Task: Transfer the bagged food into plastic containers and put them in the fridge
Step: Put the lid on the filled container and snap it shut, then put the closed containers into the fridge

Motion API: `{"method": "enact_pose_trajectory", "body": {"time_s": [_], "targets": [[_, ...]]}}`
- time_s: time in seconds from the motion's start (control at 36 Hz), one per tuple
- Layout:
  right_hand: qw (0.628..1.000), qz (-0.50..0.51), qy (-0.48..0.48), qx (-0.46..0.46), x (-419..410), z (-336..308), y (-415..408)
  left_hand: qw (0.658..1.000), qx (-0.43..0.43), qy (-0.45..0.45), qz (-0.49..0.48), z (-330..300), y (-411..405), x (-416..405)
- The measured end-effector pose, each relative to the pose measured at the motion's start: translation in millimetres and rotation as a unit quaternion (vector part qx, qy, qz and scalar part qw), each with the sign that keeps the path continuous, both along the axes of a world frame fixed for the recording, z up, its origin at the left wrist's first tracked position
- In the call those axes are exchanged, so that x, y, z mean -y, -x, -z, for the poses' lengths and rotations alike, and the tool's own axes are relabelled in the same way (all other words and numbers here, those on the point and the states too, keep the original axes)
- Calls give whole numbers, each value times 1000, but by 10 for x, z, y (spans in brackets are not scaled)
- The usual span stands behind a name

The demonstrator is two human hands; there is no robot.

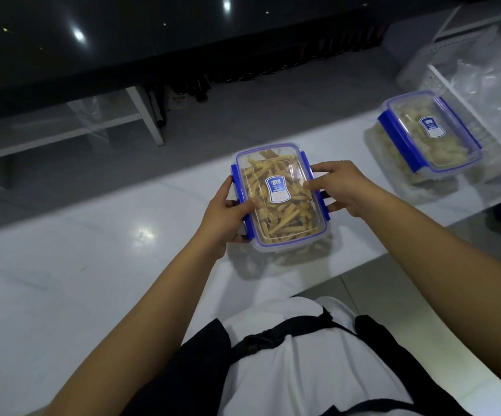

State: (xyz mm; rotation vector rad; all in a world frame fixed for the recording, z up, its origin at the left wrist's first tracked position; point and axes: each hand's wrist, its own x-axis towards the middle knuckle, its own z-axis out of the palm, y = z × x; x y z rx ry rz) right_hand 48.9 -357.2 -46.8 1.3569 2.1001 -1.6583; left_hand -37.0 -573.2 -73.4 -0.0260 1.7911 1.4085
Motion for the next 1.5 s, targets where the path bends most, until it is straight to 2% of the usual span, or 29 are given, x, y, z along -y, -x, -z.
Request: {"method": "enact_pose_trajectory", "body": {"time_s": [0.08,0.22,0.44,0.56,0.64,0.78,0.89,1.14,1.39,1.5], "targets": [[999,22,50,2,-3,-11,-103,1000,18,-21,1,-8,-6,53],[996,53,67,-1,81,44,-297,997,56,-50,11,14,4,163],[977,142,158,-4,412,53,-1042,986,80,-52,140,46,-94,310],[950,221,217,-43,519,-77,-1536,974,84,-73,199,3,-266,265],[938,238,238,-86,509,-196,-1935,961,79,-77,253,-86,-427,126],[946,232,194,-120,411,-363,-2533,938,67,-78,330,-267,-737,-368],[933,285,166,-141,246,-373,-3019,918,45,-68,389,-407,-1103,-890],[875,394,178,-218,-254,-313,-4282,852,35,-63,518,-499,-2165,-2185],[821,518,144,-193,-792,-38,-5137,827,26,-32,561,-287,-3292,-3193],[797,555,129,-202,-1029,33,-5389,798,17,-27,602,-307,-3578,-3666]]}}
